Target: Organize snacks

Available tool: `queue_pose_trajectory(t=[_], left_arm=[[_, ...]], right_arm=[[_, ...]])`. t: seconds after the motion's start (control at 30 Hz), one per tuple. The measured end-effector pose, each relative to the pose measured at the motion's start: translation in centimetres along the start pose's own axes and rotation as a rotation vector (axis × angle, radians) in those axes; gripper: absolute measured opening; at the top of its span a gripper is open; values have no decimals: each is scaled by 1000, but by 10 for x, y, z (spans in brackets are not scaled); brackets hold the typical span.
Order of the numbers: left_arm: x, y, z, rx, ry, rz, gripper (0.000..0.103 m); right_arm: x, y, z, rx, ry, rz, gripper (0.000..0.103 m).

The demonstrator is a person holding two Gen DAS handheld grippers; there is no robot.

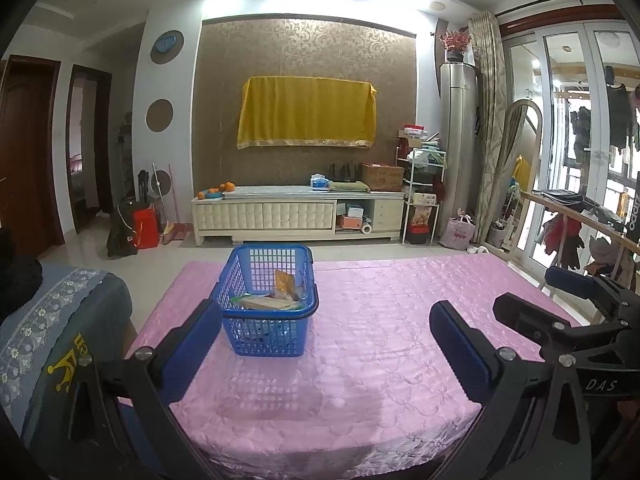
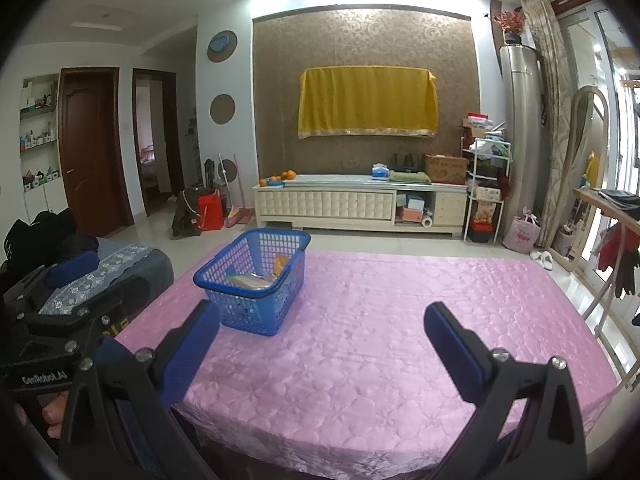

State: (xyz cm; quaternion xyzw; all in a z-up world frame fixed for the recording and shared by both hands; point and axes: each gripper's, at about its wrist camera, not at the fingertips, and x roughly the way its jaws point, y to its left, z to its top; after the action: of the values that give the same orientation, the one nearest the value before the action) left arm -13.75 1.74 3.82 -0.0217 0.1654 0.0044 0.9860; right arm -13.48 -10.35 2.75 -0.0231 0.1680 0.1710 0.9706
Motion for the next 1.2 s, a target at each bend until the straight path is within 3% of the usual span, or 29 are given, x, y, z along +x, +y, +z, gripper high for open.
queue_pose_trajectory(t=[1.2], left_arm=[[-10,11,3,-33,13,-21,103]], right_arm=[[0,10,-1,-7,2,-5,103]])
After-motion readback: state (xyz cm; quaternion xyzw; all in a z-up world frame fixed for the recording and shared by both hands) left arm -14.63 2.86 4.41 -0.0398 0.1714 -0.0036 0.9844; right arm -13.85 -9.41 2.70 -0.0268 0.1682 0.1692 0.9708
